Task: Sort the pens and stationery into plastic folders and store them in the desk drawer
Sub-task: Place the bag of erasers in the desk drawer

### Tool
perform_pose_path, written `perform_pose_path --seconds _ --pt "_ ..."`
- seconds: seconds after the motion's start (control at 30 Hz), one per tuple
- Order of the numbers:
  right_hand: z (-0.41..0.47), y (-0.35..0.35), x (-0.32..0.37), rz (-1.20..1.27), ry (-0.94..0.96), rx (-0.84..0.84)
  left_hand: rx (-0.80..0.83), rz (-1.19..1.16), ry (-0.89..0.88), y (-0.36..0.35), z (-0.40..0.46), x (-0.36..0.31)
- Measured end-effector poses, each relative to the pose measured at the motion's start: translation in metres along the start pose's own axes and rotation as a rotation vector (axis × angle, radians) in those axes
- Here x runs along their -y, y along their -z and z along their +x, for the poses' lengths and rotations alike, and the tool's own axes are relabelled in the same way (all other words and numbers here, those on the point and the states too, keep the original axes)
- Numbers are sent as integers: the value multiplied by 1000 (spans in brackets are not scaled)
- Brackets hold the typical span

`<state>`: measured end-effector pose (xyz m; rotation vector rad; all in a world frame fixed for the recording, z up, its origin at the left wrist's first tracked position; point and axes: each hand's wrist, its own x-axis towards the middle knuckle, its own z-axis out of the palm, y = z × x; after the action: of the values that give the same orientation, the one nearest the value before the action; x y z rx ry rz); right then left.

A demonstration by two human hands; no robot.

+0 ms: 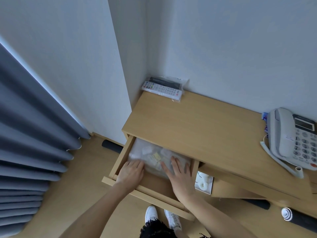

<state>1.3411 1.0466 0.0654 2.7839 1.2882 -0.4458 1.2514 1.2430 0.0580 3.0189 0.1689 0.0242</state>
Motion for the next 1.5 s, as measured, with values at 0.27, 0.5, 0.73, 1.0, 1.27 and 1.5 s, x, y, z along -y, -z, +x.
perform_pose_path --seconds 0.27,0.5,0.73,1.0,1.27,1.5 --pt "2 2 1 -4 -9 -22 150 94 -41 2 5 3" --pt "9 0 8 33 -76 -55 329 81 25 2 8 8" --pt "13 -8 2 128 -18 45 267 45 -12 -10 12 15" --pt "15 -1 2 123 -83 -33 274 108 18 -8 18 12" --pt "16 2 -5 19 -22 -159 62 183 -89 -7 21 9" --pt "9 2 -6 -30 34 -226 14 173 -75 -2 20 7"
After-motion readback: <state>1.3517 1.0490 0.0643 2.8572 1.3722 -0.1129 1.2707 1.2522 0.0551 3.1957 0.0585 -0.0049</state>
